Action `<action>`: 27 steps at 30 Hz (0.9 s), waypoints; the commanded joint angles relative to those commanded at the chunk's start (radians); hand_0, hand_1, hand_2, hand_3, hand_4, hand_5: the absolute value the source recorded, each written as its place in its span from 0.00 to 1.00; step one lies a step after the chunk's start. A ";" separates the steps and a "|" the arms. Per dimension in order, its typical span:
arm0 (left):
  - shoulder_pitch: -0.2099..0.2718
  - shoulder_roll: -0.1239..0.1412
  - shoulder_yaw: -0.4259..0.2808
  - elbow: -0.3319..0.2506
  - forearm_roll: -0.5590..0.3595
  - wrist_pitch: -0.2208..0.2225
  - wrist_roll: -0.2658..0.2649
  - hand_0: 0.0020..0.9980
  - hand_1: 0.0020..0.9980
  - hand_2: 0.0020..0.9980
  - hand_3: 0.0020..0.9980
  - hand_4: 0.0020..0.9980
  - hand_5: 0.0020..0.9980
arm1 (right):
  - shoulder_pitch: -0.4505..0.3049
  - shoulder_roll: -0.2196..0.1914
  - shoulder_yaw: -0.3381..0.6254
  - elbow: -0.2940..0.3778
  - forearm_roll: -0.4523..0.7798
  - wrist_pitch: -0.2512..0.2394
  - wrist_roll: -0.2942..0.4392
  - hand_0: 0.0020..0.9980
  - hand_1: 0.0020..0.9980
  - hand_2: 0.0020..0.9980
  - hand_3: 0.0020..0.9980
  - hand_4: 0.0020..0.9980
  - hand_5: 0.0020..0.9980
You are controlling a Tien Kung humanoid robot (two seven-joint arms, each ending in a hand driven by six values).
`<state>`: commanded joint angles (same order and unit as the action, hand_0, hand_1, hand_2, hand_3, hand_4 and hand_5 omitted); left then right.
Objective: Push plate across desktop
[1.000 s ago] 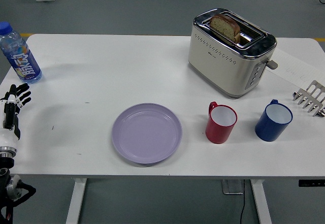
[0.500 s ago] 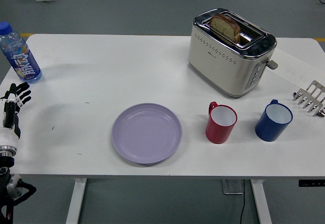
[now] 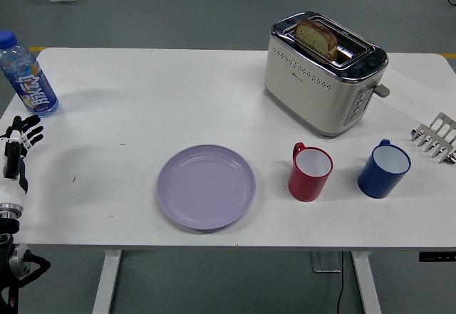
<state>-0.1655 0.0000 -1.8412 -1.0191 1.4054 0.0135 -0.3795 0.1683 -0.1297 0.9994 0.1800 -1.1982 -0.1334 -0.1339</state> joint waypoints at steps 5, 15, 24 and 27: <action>-0.001 0.000 -0.003 -0.002 -0.002 0.005 0.004 0.73 0.77 0.78 0.70 0.65 1.00 | 0.001 0.000 -0.001 0.000 0.000 0.001 0.000 0.67 0.63 0.69 0.63 0.24 0.13; 0.000 0.000 0.008 -0.019 -0.110 0.016 0.043 0.63 0.70 0.71 0.66 0.61 0.97 | 0.002 0.000 0.001 0.000 -0.004 0.001 -0.001 0.67 0.63 0.69 0.63 0.24 0.13; -0.004 0.000 0.031 -0.042 -0.356 0.005 0.028 0.63 0.69 0.70 0.65 0.61 0.97 | 0.002 -0.001 0.002 0.000 -0.006 0.001 -0.001 0.67 0.63 0.69 0.63 0.24 0.13; -0.003 0.000 0.029 -0.041 -0.362 0.007 0.038 0.62 0.68 0.69 0.65 0.60 0.95 | 0.002 -0.001 0.005 0.000 -0.010 0.001 -0.002 0.67 0.63 0.69 0.63 0.24 0.13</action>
<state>-0.1683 0.0000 -1.8124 -1.0601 1.0434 0.0206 -0.3413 0.1705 -0.1307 1.0039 0.1800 -1.2079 -0.1323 -0.1362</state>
